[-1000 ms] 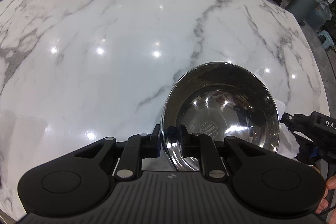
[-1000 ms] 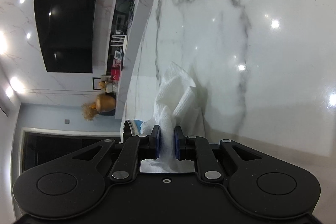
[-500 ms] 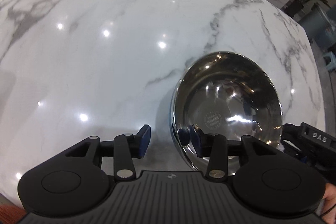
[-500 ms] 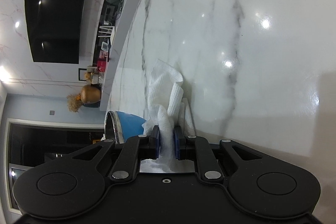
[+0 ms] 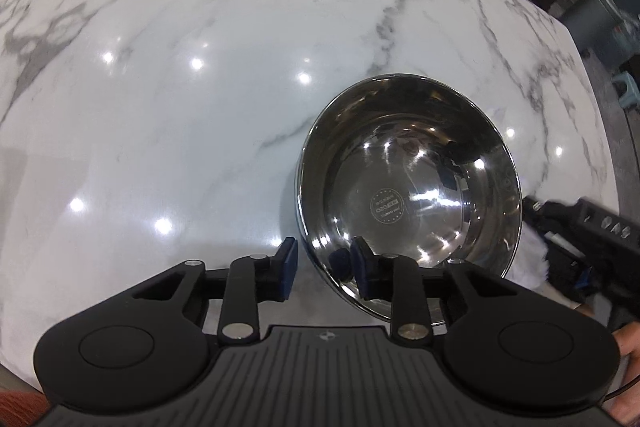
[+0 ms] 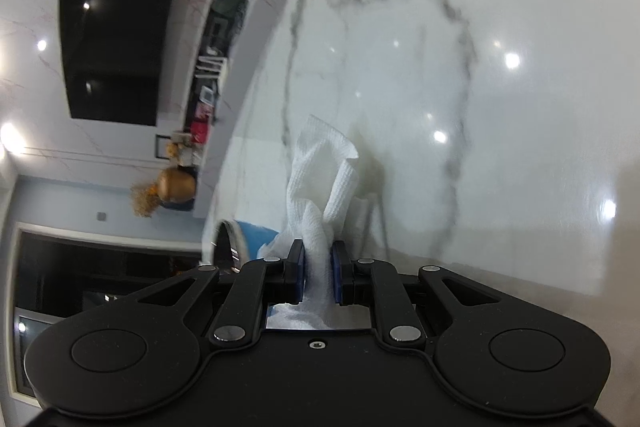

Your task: Clean bowl

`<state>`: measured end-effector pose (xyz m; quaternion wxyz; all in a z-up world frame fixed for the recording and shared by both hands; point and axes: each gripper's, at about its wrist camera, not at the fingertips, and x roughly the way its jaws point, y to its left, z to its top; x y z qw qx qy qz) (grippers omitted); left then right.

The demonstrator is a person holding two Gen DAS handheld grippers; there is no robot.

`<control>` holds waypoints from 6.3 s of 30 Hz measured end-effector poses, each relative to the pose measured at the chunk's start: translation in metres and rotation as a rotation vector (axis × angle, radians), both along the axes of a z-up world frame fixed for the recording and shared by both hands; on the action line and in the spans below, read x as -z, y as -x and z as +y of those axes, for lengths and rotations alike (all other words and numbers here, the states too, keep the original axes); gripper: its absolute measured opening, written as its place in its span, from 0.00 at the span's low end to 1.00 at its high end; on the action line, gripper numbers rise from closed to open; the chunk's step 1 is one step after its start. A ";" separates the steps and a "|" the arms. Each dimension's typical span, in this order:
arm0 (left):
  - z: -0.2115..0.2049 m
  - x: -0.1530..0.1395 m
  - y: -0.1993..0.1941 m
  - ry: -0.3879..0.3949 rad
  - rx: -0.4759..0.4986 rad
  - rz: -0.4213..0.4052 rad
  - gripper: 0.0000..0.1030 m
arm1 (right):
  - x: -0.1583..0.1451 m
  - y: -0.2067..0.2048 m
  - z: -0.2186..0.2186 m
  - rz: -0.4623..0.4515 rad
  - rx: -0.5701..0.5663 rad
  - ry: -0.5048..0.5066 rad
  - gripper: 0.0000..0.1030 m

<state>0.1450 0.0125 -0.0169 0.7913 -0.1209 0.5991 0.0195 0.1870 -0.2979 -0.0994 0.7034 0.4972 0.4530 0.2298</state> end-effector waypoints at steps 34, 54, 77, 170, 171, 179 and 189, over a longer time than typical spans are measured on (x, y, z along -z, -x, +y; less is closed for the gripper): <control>0.010 0.000 -0.023 -0.045 0.023 -0.103 0.14 | 0.011 -0.003 0.024 0.068 -0.072 0.062 0.12; 0.010 -0.001 -0.010 -0.024 0.039 -0.044 0.14 | -0.009 0.000 0.017 -0.030 -0.034 0.052 0.12; 0.016 -0.004 -0.021 -0.081 0.073 -0.111 0.12 | -0.005 -0.004 0.036 -0.003 -0.112 0.087 0.12; 0.071 -0.031 0.061 0.261 0.085 -0.547 0.72 | -0.062 0.060 0.083 -0.322 -0.212 1.031 0.44; 0.071 -0.032 0.063 0.264 0.089 -0.555 0.72 | -0.063 0.060 0.085 -0.322 -0.219 1.037 0.46; 0.065 -0.039 0.070 0.226 0.134 -0.586 0.80 | -0.090 0.091 0.089 -0.445 -0.111 1.072 0.64; 0.052 -0.052 0.085 0.215 0.191 -0.602 0.80 | -0.119 0.145 0.090 -0.507 -0.062 0.988 0.94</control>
